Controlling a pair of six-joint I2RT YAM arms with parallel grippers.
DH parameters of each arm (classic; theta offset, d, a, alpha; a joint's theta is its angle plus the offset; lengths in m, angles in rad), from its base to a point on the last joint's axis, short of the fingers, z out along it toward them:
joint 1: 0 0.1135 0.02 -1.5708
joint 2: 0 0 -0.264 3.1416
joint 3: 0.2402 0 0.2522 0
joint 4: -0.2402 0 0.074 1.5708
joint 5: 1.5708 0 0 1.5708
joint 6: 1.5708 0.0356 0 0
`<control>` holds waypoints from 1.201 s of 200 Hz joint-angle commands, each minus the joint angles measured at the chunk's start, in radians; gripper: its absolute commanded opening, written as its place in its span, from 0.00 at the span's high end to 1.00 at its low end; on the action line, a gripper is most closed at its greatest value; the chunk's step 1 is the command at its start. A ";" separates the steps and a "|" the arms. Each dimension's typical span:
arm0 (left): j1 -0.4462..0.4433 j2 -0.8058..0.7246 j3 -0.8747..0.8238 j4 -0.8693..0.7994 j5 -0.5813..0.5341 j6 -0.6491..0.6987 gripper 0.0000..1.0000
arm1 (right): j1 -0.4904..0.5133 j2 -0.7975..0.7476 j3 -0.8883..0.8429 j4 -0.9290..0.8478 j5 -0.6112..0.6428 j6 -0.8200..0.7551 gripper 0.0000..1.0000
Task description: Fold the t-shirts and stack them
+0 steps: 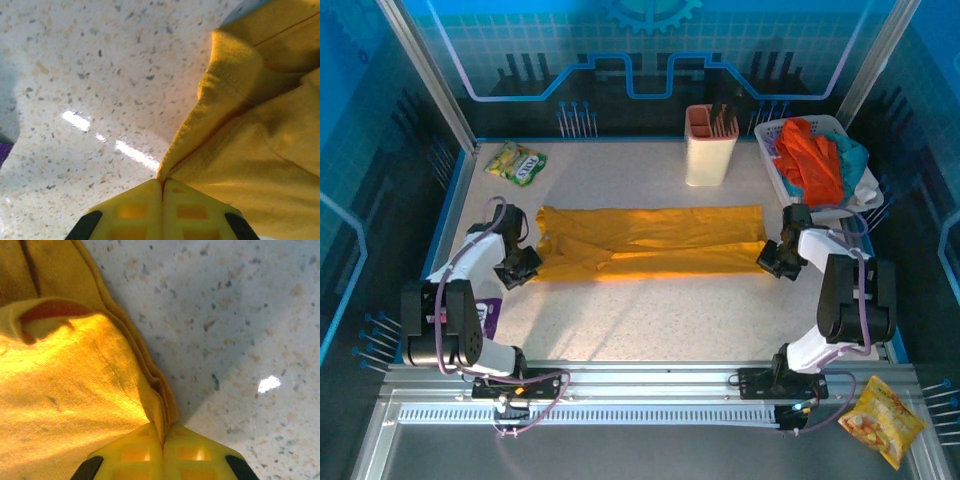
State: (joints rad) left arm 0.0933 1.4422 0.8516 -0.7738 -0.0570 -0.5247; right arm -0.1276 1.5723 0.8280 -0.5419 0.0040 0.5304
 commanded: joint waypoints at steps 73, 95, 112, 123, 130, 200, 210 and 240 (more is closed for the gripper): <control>-0.088 0.079 0.059 -0.128 -0.147 0.017 0.60 | -0.013 -0.127 -0.065 -0.023 -0.056 -0.027 0.50; -0.089 0.045 0.073 -0.123 -0.098 0.019 0.57 | -0.006 -0.168 -0.069 -0.020 -0.068 -0.025 0.37; -0.088 -0.010 0.080 -0.095 -0.030 0.010 0.54 | 0.000 -0.194 -0.064 -0.029 -0.071 -0.024 0.27; -0.087 -0.040 0.088 -0.072 0.046 0.001 0.53 | 0.004 -0.210 -0.060 -0.033 -0.072 -0.025 0.23; -0.086 -0.054 0.092 -0.056 0.096 -0.010 0.52 | 0.005 -0.220 -0.059 -0.035 -0.071 -0.026 0.18; -0.135 -0.110 -0.089 0.387 0.435 -0.307 0.51 | 0.024 -0.242 -0.092 0.028 -0.085 0.014 0.10; -0.144 -0.097 -0.112 0.434 0.427 -0.332 0.51 | 0.029 -0.241 -0.091 0.034 -0.086 0.018 0.10; -0.150 -0.028 -0.137 0.521 0.434 -0.365 0.51 | 0.036 -0.227 -0.075 0.030 -0.086 0.019 0.10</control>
State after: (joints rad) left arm -0.0498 1.3655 0.7353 -0.3908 0.3313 -0.8146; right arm -0.1059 1.3373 0.7471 -0.5190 -0.0643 0.5339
